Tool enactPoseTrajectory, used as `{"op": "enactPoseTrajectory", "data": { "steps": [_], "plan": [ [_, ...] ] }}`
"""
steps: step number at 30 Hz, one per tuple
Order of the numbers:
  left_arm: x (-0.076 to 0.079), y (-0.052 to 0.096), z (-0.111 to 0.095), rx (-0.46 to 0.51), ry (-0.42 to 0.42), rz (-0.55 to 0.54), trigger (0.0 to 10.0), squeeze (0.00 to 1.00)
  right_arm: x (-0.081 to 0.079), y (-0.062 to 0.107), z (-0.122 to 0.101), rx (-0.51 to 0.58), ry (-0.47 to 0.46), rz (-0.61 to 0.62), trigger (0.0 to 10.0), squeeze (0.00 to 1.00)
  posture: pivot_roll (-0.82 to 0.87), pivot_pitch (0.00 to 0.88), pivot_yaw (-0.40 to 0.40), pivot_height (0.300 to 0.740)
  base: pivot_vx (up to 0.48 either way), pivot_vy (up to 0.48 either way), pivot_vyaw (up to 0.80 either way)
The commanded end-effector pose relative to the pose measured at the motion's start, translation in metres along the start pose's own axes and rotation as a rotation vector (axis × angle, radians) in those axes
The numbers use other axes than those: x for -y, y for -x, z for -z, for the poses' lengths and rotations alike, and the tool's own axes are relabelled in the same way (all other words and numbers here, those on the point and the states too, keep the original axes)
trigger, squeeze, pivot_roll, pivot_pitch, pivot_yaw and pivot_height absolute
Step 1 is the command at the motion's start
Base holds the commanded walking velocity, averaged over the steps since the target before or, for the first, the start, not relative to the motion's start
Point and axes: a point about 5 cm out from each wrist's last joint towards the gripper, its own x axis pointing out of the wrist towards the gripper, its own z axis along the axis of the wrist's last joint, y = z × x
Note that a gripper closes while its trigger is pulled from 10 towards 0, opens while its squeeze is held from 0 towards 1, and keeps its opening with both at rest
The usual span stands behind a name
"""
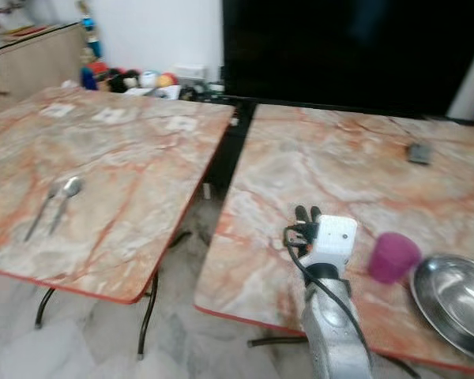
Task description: Setting the table
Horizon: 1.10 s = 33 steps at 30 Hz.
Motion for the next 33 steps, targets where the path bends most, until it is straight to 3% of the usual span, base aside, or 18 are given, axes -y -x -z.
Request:
{"op": "enactPoseTrajectory", "data": {
  "steps": [1,6,15,22,27,33],
  "plan": [
    [0.008,0.001,0.006,-0.006,0.014,0.013,10.0,0.0,0.009,0.0,0.0,0.0,-0.002,0.034,10.0,0.0,0.0,0.0,0.005,0.74,0.0,0.0,0.0],
    [0.027,-0.001,0.004,0.002,0.002,0.035,10.0,0.0,0.009,-0.002,0.001,-0.002,-0.01,0.038,10.0,0.0,0.0,0.0,0.006,0.74,0.0,0.102,0.0],
    [0.041,-0.008,-0.016,0.038,-0.01,0.052,10.0,0.0,0.01,-0.002,0.001,0.0,-0.019,0.045,10.0,0.0,0.0,0.0,0.008,0.74,0.0,0.29,0.0],
    [0.03,-0.01,-0.027,0.064,-0.005,0.043,10.0,0.0,0.008,-0.004,0.002,-0.004,-0.025,0.045,10.0,0.0,0.0,0.0,0.009,0.74,0.0,0.296,0.0],
    [0.015,-0.008,-0.023,0.063,0.001,0.029,10.0,0.0,0.007,-0.004,0.002,-0.006,-0.027,0.045,10.0,0.0,0.0,0.0,0.008,0.74,0.0,0.296,0.0],
    [0.011,-0.007,-0.021,0.059,0.005,0.024,10.0,0.0,0.007,-0.004,0.002,-0.006,-0.029,0.046,10.0,0.0,0.0,0.0,0.007,0.74,0.0,0.299,0.0]
  ]
}}
